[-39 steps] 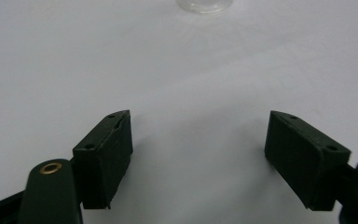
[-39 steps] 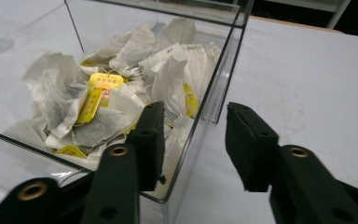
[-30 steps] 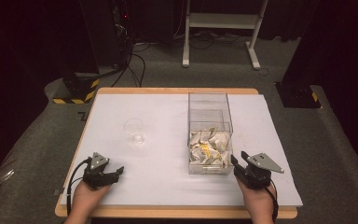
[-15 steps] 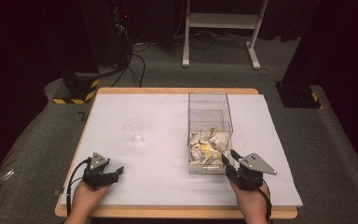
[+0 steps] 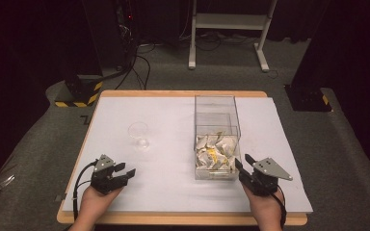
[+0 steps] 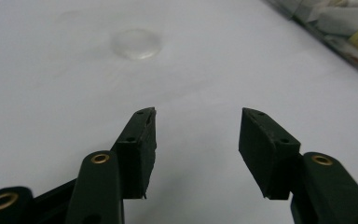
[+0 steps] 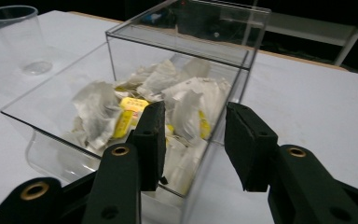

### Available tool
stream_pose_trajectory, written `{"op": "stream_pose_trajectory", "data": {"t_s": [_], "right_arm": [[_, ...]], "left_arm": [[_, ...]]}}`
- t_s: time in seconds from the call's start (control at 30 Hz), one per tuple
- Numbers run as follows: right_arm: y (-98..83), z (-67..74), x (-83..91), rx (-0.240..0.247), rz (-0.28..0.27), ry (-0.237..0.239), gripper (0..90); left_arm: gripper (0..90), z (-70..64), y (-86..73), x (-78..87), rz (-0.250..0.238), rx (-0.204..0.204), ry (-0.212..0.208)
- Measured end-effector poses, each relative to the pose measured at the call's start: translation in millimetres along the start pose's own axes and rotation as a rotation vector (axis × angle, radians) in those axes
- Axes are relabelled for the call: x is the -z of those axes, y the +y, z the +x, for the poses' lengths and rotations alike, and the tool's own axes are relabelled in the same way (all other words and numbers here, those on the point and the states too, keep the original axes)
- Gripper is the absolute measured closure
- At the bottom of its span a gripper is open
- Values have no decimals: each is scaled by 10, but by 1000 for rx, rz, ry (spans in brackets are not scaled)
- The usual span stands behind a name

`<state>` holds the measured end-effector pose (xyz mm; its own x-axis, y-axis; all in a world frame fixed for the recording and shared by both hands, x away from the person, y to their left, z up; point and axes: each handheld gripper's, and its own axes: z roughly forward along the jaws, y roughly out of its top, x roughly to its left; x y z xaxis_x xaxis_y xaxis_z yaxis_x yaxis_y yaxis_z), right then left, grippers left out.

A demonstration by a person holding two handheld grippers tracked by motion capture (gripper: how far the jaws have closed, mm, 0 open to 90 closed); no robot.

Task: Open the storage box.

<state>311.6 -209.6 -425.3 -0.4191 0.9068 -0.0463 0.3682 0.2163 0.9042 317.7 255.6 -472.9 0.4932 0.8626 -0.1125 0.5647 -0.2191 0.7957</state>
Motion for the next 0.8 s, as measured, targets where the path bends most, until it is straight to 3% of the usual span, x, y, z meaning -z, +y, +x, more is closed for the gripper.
{"op": "stream_pose_trajectory", "data": {"t_s": [0.27, 0.43, 0.53, 0.8], "right_arm": [[-137, -180, 19, -39, 2, -31, 582], [-230, -235, -1, -29, 4, -64, 580], [-291, -277, -31, -30, 20, -72, 575], [-466, -365, -126, -36, 71, -76, 573]], "left_arm": [[511, -181, 253, 65, -64, -16, -30], [591, -244, 348, 37, -72, -35, -57], [612, -368, 432, 25, -102, -53, -75], [678, -579, 551, -26, -95, -65, -112]]}}
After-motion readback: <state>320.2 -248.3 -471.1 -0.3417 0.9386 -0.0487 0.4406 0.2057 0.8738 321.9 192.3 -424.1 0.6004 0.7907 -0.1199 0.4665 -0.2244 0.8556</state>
